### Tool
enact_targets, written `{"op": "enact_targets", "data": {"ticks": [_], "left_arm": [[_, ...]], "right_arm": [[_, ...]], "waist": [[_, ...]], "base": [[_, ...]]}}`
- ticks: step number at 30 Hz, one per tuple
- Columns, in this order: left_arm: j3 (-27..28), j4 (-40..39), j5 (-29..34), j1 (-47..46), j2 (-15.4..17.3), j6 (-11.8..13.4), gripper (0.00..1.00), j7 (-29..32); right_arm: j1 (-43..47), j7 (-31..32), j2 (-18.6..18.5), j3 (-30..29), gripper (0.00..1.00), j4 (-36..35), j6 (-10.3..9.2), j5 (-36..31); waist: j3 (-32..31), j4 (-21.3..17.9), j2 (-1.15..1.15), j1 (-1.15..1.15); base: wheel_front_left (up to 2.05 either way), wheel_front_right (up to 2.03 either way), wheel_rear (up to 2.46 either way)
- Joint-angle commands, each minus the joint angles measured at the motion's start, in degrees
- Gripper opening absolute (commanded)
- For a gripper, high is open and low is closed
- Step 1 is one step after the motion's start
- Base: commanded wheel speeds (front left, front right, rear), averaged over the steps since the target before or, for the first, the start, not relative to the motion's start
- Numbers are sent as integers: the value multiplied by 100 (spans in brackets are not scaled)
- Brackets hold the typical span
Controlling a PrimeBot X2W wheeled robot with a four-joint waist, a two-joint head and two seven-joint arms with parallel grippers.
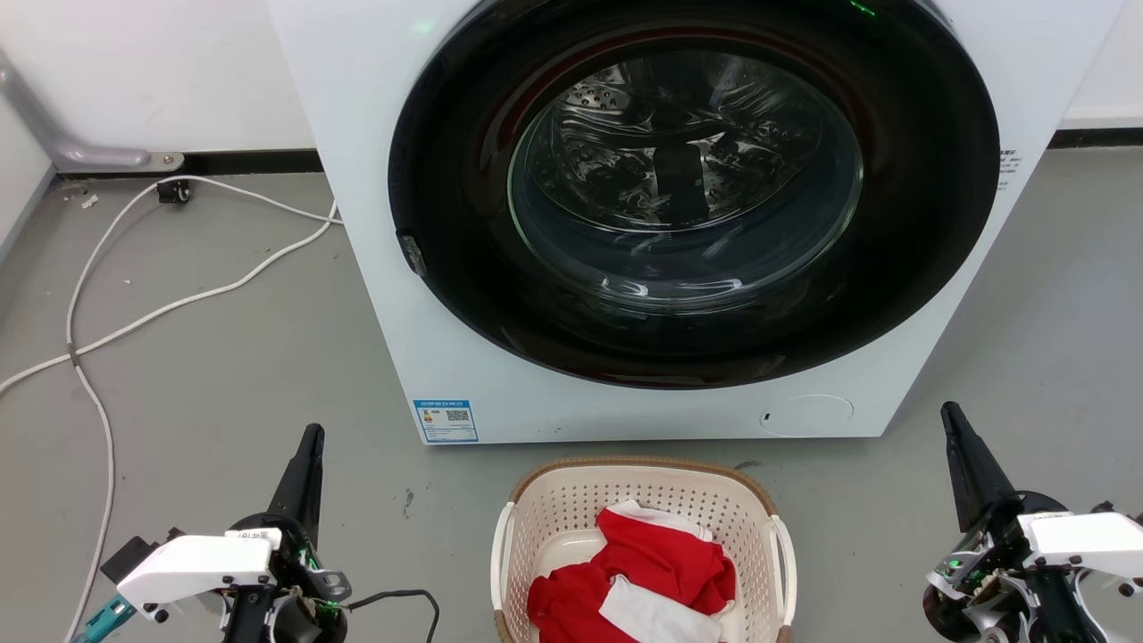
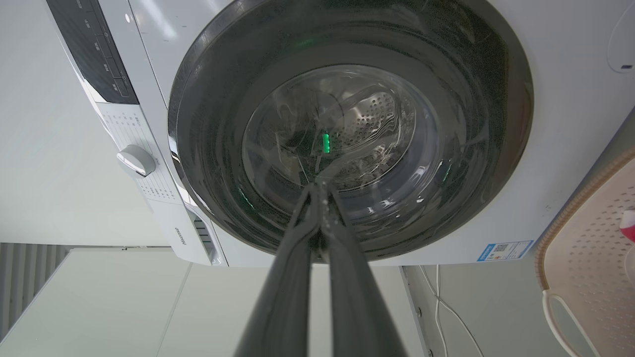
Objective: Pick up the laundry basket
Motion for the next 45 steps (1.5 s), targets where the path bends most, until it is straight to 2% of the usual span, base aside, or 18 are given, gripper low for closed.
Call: {"op": "enact_targets", "data": {"ticks": [1,14,15,22,26,32,45], "left_arm": [[7,0,-12,-49,-4,-14,0,11],[7,0,-12,-49,-4,-14,0,11],[0,0,0,0,0,0,100,0],[-46,31,22,117,-15,1,100,-97],[-14,-39,176,147,-14,1,100,-215],[21,-217,800,165,-12,29,100,-381],[-297,-788,2531,283,-8,452,100,-726]], "right_arm": [[-64,5,-20,-1,0,3,-2,21],[-64,5,-20,-1,0,3,-2,22],[0,0,0,0,100,0,0,-1],[129,-94,12,49,100,87,-1,-51],[161,-212,10,44,100,52,-1,-313],[211,-379,8,61,100,-193,-1,-1136],[387,-726,3,245,100,-783,-1,-3089]], "waist": [[0,0,0,0],[0,0,0,0],[0,0,0,0],[2,0,0,0],[3,0,0,0],[8,-4,0,0],[25,0,0,0]], "base": [[0,0,0],[0,0,0],[0,0,0],[0,0,0],[0,0,0],[0,0,0],[0,0,0]]}}
